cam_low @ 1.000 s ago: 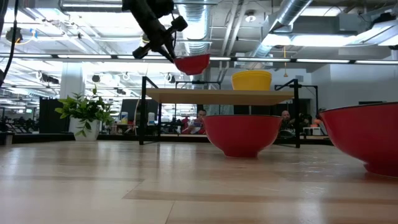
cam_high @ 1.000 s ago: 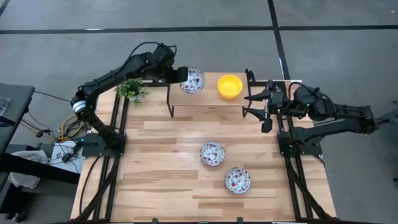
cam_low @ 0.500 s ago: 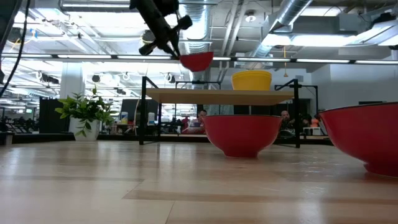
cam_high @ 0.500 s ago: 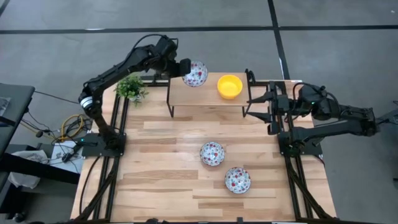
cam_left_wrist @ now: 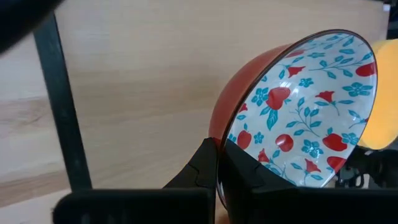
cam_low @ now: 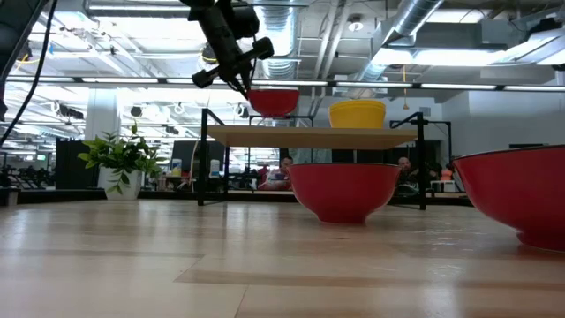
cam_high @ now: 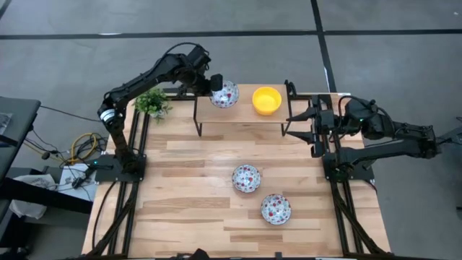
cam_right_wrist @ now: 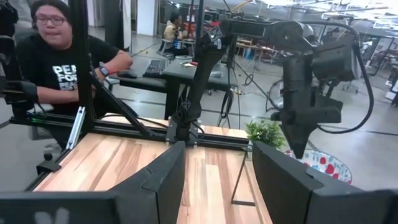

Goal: Pick & Place Mini bowls
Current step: Put the top orange bowl on the shelf

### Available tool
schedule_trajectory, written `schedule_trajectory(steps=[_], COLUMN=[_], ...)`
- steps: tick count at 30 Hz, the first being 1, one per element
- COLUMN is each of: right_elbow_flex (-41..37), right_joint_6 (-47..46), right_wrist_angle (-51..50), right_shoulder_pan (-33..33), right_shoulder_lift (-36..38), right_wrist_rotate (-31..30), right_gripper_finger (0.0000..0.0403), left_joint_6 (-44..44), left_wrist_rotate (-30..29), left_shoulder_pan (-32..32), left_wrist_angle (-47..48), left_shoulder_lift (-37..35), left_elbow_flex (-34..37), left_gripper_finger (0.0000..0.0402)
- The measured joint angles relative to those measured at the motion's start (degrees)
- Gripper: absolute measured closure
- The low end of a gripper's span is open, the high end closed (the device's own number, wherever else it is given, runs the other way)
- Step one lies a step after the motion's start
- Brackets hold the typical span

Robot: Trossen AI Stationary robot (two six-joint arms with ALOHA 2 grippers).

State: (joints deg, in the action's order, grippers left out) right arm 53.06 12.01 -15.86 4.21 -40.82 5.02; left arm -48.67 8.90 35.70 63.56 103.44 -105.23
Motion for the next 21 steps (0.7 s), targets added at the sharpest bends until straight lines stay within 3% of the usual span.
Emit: schedule_trajectory(steps=[21], right_elbow_flex=[0.00], right_joint_6=[-0.06], right_wrist_angle=[-0.35], right_shoulder_pan=[0.02], right_shoulder_lift=[0.02], right_wrist_rotate=[-0.04], right_gripper_finger=[0.0230], left_joint_6=[-0.29], left_wrist_rotate=[-0.13], left_shoulder_pan=[1.74], left_wrist_angle=[1.17], left_shoulder_lift=[3.28], left_elbow_flex=[0.09], left_gripper_finger=[0.0396])
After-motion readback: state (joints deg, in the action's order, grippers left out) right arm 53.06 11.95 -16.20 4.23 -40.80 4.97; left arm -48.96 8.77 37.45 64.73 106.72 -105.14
